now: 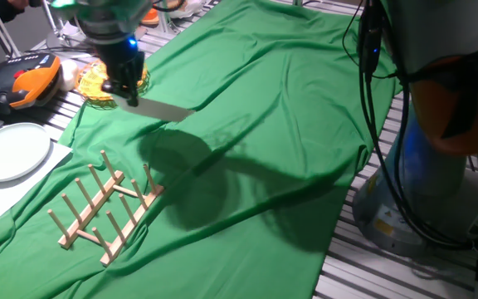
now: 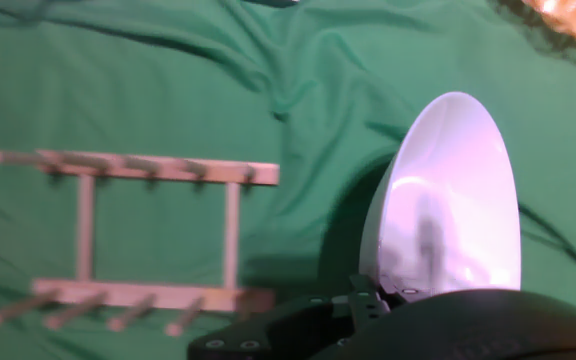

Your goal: Put the dish on the dish rack

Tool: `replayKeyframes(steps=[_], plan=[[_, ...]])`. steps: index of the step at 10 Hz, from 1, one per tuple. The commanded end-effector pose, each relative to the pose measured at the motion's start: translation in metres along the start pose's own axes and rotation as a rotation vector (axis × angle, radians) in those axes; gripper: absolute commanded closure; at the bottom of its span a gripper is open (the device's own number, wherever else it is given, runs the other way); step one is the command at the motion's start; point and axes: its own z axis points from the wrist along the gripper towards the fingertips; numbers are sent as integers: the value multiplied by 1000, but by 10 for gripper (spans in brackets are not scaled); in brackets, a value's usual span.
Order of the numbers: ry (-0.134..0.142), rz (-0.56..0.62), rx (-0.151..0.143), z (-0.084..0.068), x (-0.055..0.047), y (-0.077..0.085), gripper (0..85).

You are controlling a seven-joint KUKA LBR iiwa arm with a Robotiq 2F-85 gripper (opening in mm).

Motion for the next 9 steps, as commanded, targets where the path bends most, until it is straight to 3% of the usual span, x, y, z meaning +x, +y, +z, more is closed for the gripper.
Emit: replayKeyframes(steps=[1, 2, 4, 6, 9], plan=[[6, 14, 5, -4, -1, 20, 850], [10, 29, 12, -8, 0, 31, 850], [32, 68, -9, -15, -1, 51, 850], [49, 109, 3, -24, 1, 74, 850], [70, 157, -12, -31, 4, 94, 850]])
